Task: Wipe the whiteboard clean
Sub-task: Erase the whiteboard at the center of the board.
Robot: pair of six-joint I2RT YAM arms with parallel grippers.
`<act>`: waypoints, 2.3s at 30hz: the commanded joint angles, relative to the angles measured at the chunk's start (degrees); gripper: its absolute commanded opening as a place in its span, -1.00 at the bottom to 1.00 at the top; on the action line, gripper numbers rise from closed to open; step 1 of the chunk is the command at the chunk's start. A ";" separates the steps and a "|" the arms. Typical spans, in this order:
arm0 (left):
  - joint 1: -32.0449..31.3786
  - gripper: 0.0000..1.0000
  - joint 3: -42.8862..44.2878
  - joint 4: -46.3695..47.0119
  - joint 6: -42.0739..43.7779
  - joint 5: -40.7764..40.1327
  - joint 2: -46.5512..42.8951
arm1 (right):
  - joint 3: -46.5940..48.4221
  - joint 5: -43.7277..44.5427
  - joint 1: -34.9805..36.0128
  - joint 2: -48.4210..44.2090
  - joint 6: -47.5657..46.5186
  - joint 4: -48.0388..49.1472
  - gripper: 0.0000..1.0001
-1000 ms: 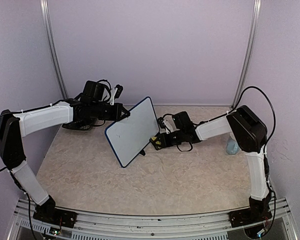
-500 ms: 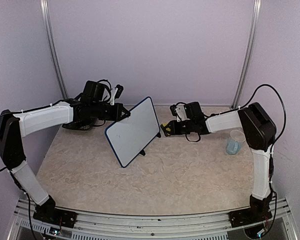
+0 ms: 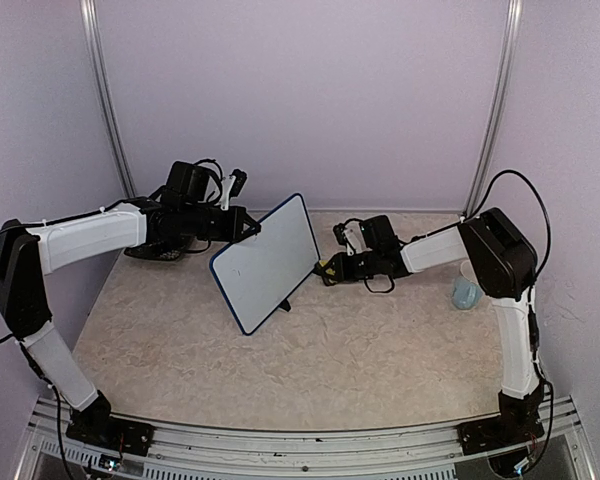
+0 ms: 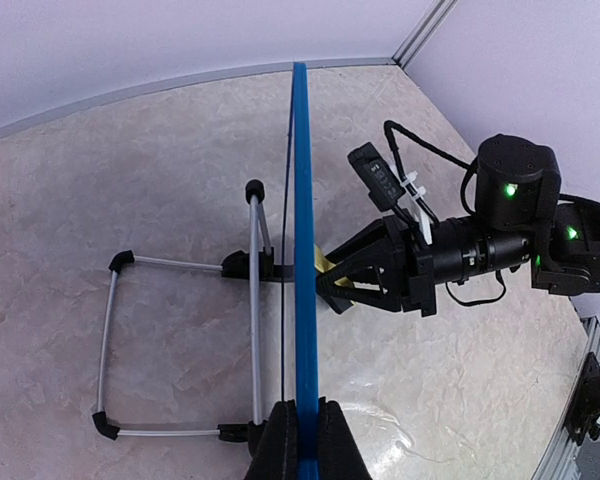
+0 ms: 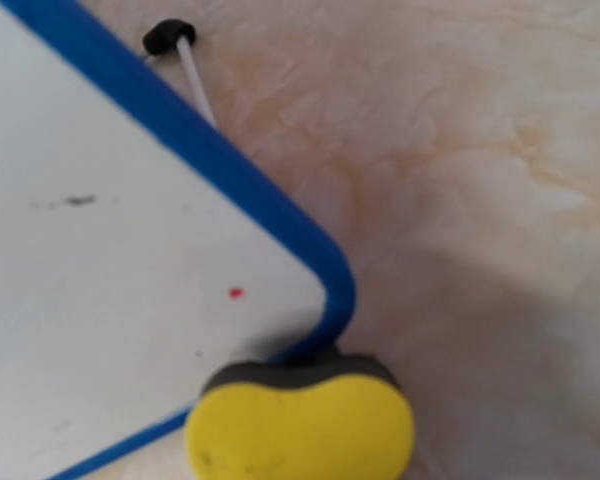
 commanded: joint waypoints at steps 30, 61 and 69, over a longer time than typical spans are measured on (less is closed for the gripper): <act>-1.60 -1.00 -0.85 -6.09 0.19 4.83 1.37 | 5.19 -0.64 -0.18 1.02 5.31 2.77 -1.00; -1.75 -1.00 -0.89 -6.09 0.15 4.70 0.65 | 0.92 -4.03 8.42 3.18 5.39 2.26 -1.00; -1.75 -1.00 -1.02 -6.12 0.20 4.30 0.61 | 0.20 -6.39 10.09 3.05 6.23 3.56 -1.00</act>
